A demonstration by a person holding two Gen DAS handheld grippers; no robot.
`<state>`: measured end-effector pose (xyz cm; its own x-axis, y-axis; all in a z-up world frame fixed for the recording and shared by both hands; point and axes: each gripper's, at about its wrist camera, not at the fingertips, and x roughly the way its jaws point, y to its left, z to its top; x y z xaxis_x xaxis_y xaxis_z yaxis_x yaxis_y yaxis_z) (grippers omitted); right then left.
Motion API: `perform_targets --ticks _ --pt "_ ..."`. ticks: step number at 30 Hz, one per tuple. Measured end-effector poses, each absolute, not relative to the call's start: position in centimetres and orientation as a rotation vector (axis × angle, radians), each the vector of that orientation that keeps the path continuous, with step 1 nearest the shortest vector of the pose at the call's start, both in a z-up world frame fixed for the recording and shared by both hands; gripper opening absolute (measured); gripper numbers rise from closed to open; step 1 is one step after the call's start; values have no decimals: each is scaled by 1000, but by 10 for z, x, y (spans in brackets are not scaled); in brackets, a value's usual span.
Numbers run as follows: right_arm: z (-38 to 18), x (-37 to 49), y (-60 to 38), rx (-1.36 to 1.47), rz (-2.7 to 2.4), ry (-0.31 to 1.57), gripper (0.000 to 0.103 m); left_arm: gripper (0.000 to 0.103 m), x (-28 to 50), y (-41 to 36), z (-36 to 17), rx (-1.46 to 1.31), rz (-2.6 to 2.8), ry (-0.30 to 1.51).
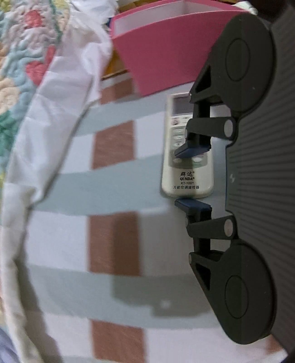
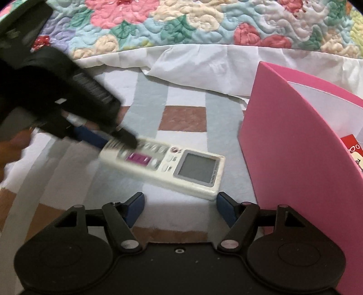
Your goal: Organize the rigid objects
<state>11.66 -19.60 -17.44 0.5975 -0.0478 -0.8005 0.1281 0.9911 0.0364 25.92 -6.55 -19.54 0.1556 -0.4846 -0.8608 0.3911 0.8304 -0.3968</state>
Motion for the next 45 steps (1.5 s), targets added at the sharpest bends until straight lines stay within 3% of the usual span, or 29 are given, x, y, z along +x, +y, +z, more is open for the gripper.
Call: perform_targets --ticks 4,6,10,17,19,22,29,34,39,41,43,45 --pt "-172 104 -195 101 -92 935 74 38 233 -58 -195 -103 -601 1333" --pt "-171 97 -191 92 -66 955 80 38 219 -54 -193 -86 -598 1344" --pt "-165 82 -185 90 -25 988 80 38 204 -48 -199 -97 -654 1443" --pt "-157 72 -195 247 53 1043 80 41 205 -52 -179 2 -649 1204" --pt "-159 75 -198 307 65 1045 80 37 210 -51 -183 -50 -636 1175" --pt "-163 80 -198 323 76 1023 80 29 215 -55 -195 -77 -656 1223" --pt "-167 88 -206 418 101 1001 84 30 206 -76 -207 -215 -805 1432" --pt "-168 80 -204 299 95 1011 84 34 193 -88 -209 -248 -821 1466" --pt "-175 78 -172 -21 120 1036 86 34 190 -91 -211 -262 -789 1442" --pt "-175 80 -175 9 108 1037 86 35 190 -92 -211 -265 -782 1431" --pt "-175 83 -179 15 111 1028 85 38 189 -87 -213 -303 -783 1420" --pt "-175 82 -186 32 104 1008 77 35 189 -84 -215 -340 -772 1418"
